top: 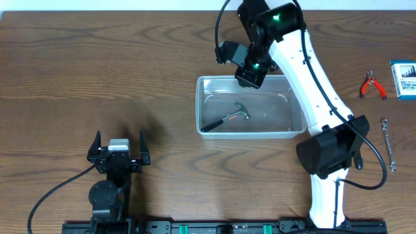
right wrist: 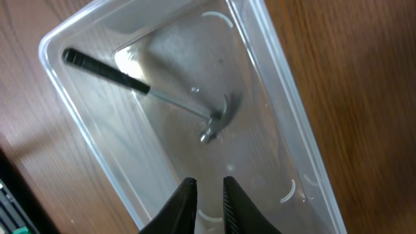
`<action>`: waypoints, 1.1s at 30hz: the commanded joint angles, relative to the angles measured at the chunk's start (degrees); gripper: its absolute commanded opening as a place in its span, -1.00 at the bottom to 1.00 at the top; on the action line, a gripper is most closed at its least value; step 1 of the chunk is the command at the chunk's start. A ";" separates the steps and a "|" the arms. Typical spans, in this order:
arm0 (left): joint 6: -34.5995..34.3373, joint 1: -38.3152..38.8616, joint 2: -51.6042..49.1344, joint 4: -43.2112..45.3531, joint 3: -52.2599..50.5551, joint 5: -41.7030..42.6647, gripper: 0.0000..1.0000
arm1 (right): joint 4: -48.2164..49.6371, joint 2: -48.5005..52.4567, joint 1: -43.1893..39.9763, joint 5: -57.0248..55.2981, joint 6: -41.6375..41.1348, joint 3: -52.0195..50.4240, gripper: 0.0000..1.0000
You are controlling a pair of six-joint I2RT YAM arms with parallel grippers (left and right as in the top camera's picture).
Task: Pack container
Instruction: 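Carry the hammer left over the container and release it inside, then move the right gripper back right toward the red-black pliers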
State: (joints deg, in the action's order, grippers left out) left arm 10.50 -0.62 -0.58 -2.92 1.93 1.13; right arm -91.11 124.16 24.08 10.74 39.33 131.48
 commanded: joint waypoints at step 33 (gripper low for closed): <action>-0.28 0.07 0.31 -1.01 -1.70 -0.28 0.96 | -6.14 0.20 -27.26 -18.14 -37.07 -0.07 0.99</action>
State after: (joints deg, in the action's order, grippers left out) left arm 10.50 -0.62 -0.58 -2.92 1.93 1.13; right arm -96.92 124.18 1.50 -14.00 0.16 131.37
